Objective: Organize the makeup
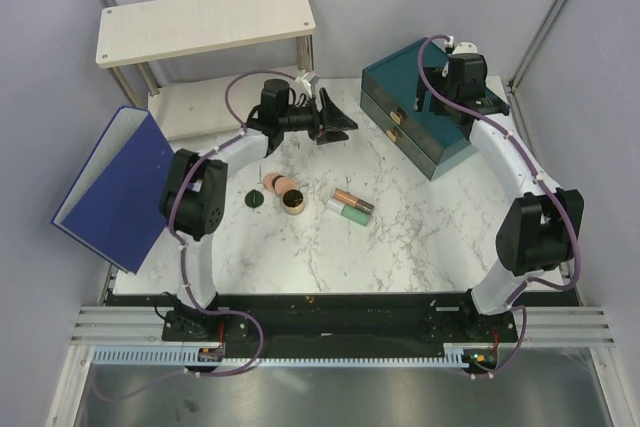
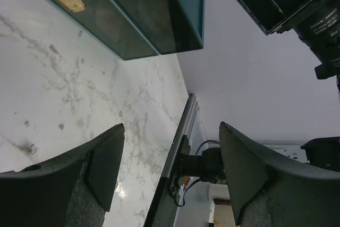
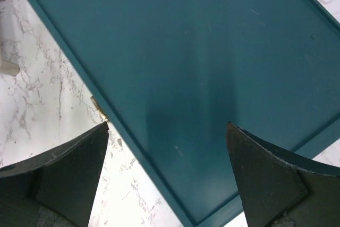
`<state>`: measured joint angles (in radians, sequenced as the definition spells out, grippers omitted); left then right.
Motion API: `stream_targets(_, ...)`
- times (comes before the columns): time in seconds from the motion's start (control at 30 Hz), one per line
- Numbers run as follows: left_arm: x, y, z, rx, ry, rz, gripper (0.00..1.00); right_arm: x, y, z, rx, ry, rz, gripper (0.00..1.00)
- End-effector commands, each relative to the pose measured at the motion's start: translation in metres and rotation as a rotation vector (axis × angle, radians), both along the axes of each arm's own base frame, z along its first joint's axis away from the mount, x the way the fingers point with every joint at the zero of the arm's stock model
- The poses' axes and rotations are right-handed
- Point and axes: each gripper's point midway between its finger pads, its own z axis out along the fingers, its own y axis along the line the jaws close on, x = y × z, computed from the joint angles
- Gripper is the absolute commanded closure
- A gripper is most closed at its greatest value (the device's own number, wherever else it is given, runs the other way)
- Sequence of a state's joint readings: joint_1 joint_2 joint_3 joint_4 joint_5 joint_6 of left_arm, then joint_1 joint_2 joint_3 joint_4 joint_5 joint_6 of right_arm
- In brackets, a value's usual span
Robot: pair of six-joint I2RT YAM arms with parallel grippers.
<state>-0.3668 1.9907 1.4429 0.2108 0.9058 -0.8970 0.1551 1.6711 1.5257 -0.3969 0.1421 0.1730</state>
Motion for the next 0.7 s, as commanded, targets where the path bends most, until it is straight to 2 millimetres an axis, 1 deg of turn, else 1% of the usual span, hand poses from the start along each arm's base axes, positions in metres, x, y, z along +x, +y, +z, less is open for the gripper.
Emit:
stream_targets(0.0,0.018,-0.037,0.035,-0.207,0.042,-0.033,0.21,0.015,-0.005,0.01,0.057,-0.022,0.001,0.02)
stream_targets(0.03,0.024,-0.045,0.042,-0.24,0.012,-0.019,0.23,0.019,-0.008,0.001,0.058,-0.006,-0.005,0.02)
stream_targets(0.07,0.029,-0.052,0.029,-0.248,0.043,-0.009,0.24,0.022,-0.015,0.001,0.06,-0.006,-0.02,0.02)
stream_targets(0.1,0.032,-0.058,0.026,-0.268,0.086,-0.001,0.25,0.024,-0.018,-0.002,0.066,0.001,-0.025,0.02)
stream_targets(0.13,0.035,-0.067,0.033,-0.292,0.08,0.006,0.29,0.028,-0.021,-0.008,0.075,0.01,-0.03,0.03)
stream_targets(0.17,0.037,-0.073,0.034,-0.308,0.081,0.008,0.31,0.03,-0.028,-0.008,0.083,0.008,-0.044,0.05)
stream_targets(0.2,0.042,-0.08,0.019,-0.31,0.13,0.016,0.33,0.032,-0.03,-0.01,0.092,0.011,-0.05,0.06)
stream_targets(0.23,0.044,-0.09,0.025,-0.327,0.126,0.025,0.34,0.035,-0.033,-0.014,0.105,0.017,-0.061,0.08)
stream_targets(0.27,0.047,-0.094,0.022,-0.333,0.14,0.034,0.35,0.037,-0.039,-0.013,0.114,0.013,-0.074,0.12)
stream_targets(0.3,0.051,-0.1,0.011,-0.332,0.168,0.041,0.35,0.038,-0.042,-0.013,0.119,0.013,-0.078,0.13)
stream_targets(0.33,0.052,-0.11,0.018,-0.347,0.153,0.036,0.37,0.04,-0.047,-0.014,0.129,0.011,-0.085,0.19)
stream_targets(0.4,0.054,-0.121,0.014,-0.341,0.165,0.031,0.36,0.043,-0.045,-0.018,0.145,0.017,-0.078,0.24)
stream_targets(0.43,0.056,-0.13,0.012,-0.34,0.159,0.027,0.37,0.044,-0.058,-0.019,0.167,0.018,-0.089,0.3)
stream_targets(0.47,0.056,-0.134,0.01,-0.338,0.161,0.027,0.37,0.044,-0.06,-0.02,0.184,0.021,-0.095,0.34)
stream_targets(0.5,0.057,-0.137,0.009,-0.342,0.153,0.031,0.37,0.046,-0.06,-0.023,0.196,0.023,-0.094,0.39)
stream_targets(0.53,0.06,-0.141,0.007,-0.343,0.149,0.051,0.37,0.046,-0.061,-0.023,0.213,0.024,-0.085,0.5)
stream_targets(0.57,0.062,-0.142,0.005,-0.341,0.145,0.062,0.37,0.046,-0.061,-0.025,0.227,0.028,-0.088,0.56)
stream_targets(0.63,0.064,-0.143,-0.005,-0.308,0.157,0.087,0.37,0.046,-0.061,-0.029,0.241,0.036,-0.084,0.66)
stream_targets(0.67,0.065,-0.143,-0.011,-0.288,0.156,0.094,0.37,0.046,-0.061,-0.032,0.244,0.04,-0.082,0.7)
